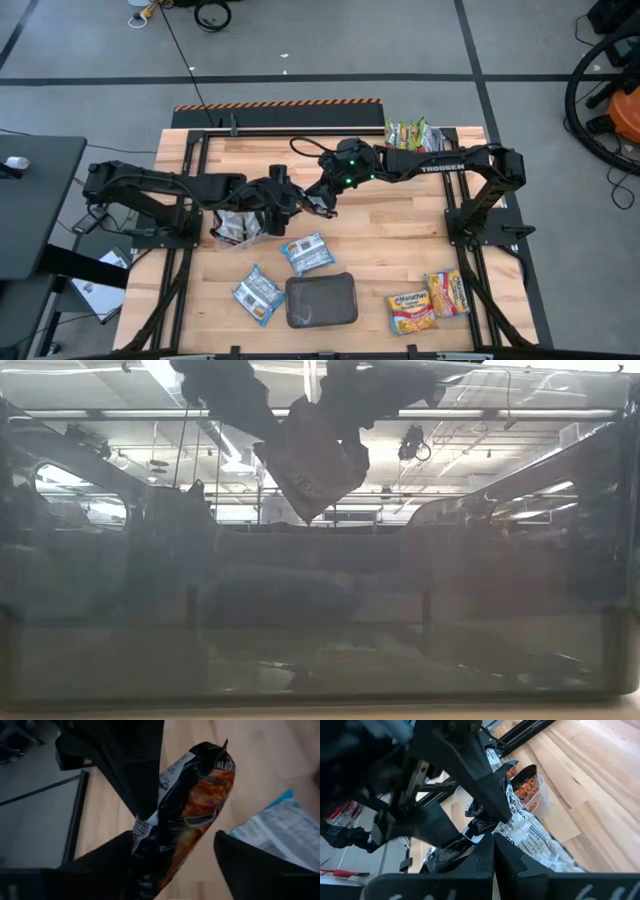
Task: Sort Maruchan noodles
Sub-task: Put the black noodle pack into the bottom transparent bin
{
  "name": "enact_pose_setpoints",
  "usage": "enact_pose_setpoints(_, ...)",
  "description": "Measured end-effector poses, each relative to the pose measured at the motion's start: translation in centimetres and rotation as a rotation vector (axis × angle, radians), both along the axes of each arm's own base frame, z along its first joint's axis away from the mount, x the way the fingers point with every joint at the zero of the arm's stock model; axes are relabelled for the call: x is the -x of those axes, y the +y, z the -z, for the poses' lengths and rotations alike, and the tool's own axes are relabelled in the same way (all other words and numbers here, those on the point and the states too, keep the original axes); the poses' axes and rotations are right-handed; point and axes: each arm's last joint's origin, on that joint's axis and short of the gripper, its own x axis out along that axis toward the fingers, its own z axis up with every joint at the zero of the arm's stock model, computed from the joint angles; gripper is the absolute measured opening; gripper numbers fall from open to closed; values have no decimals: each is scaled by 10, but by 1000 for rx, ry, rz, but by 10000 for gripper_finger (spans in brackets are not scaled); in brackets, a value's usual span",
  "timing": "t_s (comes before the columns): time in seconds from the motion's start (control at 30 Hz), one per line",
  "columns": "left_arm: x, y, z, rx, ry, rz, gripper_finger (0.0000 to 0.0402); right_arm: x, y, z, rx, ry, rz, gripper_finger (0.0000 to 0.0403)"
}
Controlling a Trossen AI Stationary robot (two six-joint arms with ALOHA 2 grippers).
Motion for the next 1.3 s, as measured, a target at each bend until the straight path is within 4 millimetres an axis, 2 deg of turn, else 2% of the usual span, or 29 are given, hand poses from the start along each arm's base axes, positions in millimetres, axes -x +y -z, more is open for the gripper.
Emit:
enact_pose_setpoints(0.13, -4, 2, 6, -70, 26, -63, 317, 0, 0, 0, -7, 5, -11, 7)
enact_pose_setpoints(0.4, -2, -3, 1, -72, -7, -49, 318, 0, 1, 0, -13, 3, -25, 7)
enact_pose_setpoints(0.57, -7, 0, 7, -21, 14, 5, 318, -1, 1, -2, -14, -23, -37, 7)
enact_pose_setpoints(0.7, -11, 5, 9, 18, -8, -15, 315, -1, 1, -2, -13, -26, -45, 7)
enact_pose_setpoints(0.83, -13, 5, 7, 30, -26, -6, 278, 0, 1, -1, -15, -18, -44, 7)
enact_pose_setpoints(1.0, -12, 5, 8, 24, -17, 4, 191, -1, 1, -2, -2, -20, -19, 14)
enact_pose_setpoints(1.13, -12, 5, 8, 22, -13, 1, 131, -1, 0, -3, 6, -30, 4, 45)
enact_pose_setpoints(1.3, -9, 5, 12, 23, 41, -1, 122, -1, 0, -14, 17, -112, -8, 108)
